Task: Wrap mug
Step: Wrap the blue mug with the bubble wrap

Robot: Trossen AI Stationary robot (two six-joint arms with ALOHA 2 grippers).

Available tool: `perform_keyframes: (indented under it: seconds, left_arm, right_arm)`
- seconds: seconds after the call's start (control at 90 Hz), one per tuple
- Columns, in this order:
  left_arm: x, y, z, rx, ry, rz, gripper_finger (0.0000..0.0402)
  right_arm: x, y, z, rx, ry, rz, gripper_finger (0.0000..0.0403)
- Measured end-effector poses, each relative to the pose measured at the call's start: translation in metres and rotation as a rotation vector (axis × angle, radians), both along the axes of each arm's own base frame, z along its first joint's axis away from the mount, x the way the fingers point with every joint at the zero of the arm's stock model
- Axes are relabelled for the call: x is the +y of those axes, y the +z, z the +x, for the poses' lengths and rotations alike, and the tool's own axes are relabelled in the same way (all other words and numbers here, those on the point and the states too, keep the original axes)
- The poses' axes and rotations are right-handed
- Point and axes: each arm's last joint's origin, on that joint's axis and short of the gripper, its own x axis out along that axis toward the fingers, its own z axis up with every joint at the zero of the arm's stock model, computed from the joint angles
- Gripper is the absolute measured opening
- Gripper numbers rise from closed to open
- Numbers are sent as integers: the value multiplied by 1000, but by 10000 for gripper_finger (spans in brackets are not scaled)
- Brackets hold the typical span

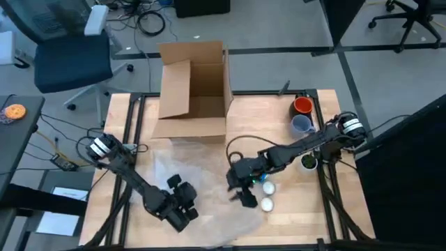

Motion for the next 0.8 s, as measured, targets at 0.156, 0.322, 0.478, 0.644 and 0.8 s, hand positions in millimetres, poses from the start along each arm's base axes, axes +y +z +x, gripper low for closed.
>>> perform_keyframes:
  seconds: [0.156, 0.322, 0.478, 0.644, 0.8]
  left_arm:
    - [20, 0, 0, 116, 52, 52, 115]
    - [39, 14, -2, 248, 106, 154, 115]
    - [44, 38, 2, 277, 120, 212, 115]
    - [36, 62, 4, 265, 95, 234, 115]
    - [20, 64, 4, 212, 58, 170, 115]
  right_arm:
    - [24, -10, -10, 15, 41, -33, 162]
    - [20, -38, -6, 45, -115, -213, 161]
    - [-5, -72, 8, 120, -246, -361, 159]
    - [-43, -104, 19, 250, -364, -461, 154]
    - [-73, -108, 27, 257, -465, -507, 146]
